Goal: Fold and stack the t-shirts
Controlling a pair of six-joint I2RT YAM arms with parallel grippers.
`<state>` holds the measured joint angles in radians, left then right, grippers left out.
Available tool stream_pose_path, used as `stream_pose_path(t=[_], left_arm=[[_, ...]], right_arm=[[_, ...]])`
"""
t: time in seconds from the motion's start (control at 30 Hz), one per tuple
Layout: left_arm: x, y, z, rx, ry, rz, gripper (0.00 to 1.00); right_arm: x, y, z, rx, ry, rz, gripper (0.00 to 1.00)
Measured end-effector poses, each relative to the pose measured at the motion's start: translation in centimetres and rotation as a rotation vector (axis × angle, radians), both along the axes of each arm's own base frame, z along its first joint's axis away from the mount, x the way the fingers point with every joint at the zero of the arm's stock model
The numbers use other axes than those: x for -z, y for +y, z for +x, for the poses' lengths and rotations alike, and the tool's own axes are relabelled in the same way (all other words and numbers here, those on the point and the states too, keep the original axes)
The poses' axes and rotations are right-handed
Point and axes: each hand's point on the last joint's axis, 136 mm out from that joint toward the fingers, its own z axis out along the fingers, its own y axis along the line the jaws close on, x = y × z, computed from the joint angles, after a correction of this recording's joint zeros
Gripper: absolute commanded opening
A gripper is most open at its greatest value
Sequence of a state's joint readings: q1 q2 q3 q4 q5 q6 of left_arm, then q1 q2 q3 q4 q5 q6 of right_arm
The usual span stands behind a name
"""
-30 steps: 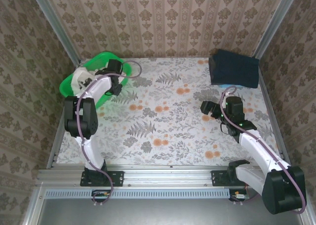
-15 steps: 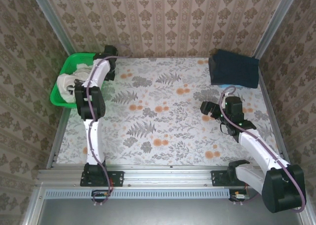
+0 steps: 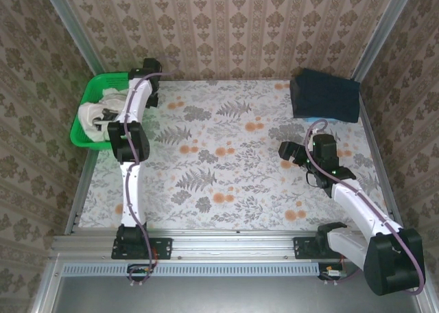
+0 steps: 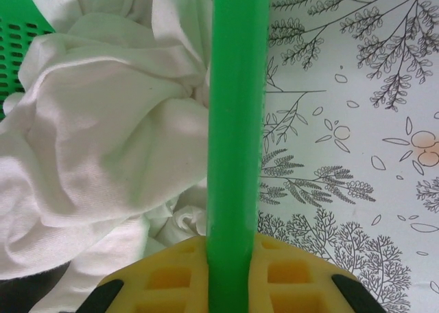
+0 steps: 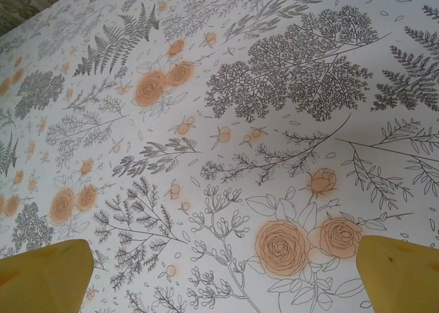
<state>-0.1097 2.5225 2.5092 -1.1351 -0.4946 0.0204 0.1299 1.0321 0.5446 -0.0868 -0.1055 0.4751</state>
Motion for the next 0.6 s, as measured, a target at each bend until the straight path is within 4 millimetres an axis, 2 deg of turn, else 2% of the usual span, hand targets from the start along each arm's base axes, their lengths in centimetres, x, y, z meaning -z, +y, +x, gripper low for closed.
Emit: stream_pose_path(t=[0.13, 0.2, 0.33, 0.43, 0.5, 0.6], left_arm=[[-0.3, -0.2, 0.8, 0.015, -0.029, 0.002, 0.30], [-0.4, -0.4, 1.1, 0.022, -0.043, 0.002, 0.36], [-0.9, -1.2, 1.4, 0.041, -0.060, 0.022, 0.68], [-2.1, -2.5, 1.2, 0.061, -0.073, 0.042, 0.81], [-3.4, -3.5, 0.5, 0.067, -0.084, 0.045, 0.86], [-6.1, -4.8, -2.2, 0.055, -0.100, 0.016, 0.99]], right_arm=[[0.1, 0.0, 0.1, 0.000, 0.003, -0.001, 1.00], [0.0, 0.0, 0.1, 0.000, 0.003, -0.001, 1.00], [0.0, 0.0, 0.3, 0.000, 0.005, -0.001, 1.00], [0.0, 0.0, 0.3, 0.000, 0.006, -0.001, 1.00], [0.0, 0.0, 0.3, 0.000, 0.006, -0.001, 1.00], [0.0, 0.0, 0.3, 0.000, 0.006, -0.001, 1.00]])
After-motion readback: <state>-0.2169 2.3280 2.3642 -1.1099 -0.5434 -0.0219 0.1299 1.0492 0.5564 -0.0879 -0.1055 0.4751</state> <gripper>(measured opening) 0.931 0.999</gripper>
